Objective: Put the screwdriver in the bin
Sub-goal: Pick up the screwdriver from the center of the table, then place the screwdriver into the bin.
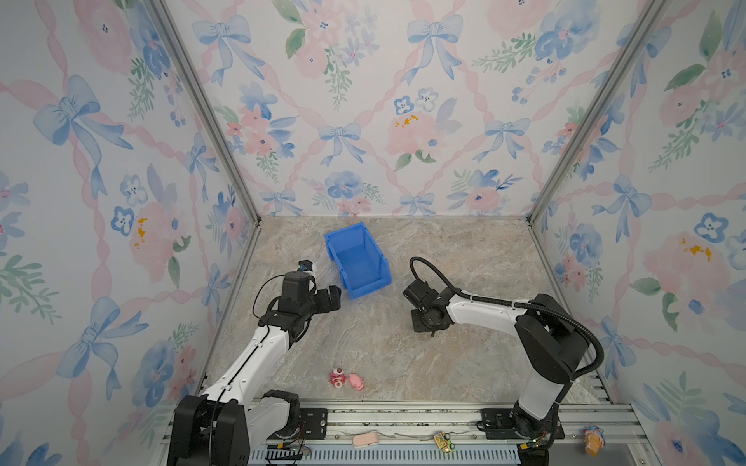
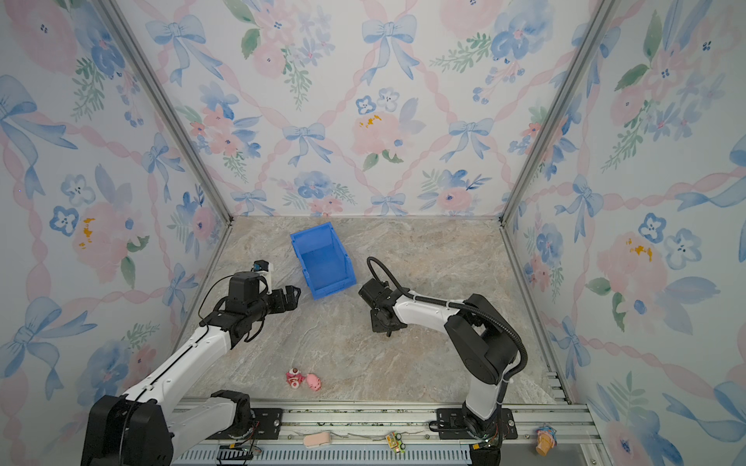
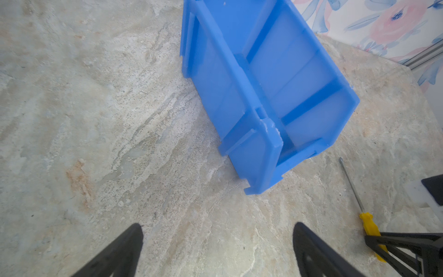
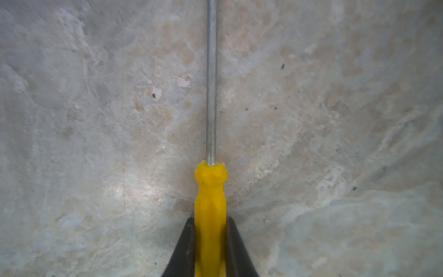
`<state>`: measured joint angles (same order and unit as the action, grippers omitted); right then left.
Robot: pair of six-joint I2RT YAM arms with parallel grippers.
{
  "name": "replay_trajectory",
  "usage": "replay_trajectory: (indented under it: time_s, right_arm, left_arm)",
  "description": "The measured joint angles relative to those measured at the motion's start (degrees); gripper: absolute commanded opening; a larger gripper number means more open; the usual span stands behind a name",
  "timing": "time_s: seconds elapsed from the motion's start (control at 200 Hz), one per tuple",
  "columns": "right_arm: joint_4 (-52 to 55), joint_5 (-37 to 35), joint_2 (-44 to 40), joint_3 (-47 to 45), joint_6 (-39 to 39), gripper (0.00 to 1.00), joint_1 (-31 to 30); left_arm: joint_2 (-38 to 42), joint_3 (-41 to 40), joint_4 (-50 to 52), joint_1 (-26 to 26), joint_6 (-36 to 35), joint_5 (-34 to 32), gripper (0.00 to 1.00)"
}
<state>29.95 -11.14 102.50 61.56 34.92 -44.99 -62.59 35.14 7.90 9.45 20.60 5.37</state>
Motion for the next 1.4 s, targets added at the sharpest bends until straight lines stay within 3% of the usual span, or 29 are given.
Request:
replay_trajectory:
  time_s: [0.185,0.485,0.745,0.95,1.401]
  right_arm:
    - [1.0,-1.1,-2.8,-2.3,-0.3,0.07,-0.4]
    - [4.0,-2.6,-16.1,-3.8,-3.8,0.05,-1.7]
    - [6.7,-2.1,-17.8,1.7,-9.7,0.05,-3.2]
    - [6.6,0.1,-13.9,11.8,-14.0,0.05,-3.4]
    - [5.2,6.5,4.0,29.8,-16.5,0.05,-3.9]
  left_arm:
    - [0.0,0.0,0.0,0.0,0.0,-0.5,0.98]
    - [-0.6,0.0,-0.1,0.0,0.0,-0.4,0.98]
    - [-0.6,0.0,-0.7,0.0,0.1,0.0,0.98]
    - [-0.3,0.0,-1.1,0.3,0.7,0.4,0.98]
    - [1.5,-1.5,-1.8,1.3,0.7,0.0,0.98]
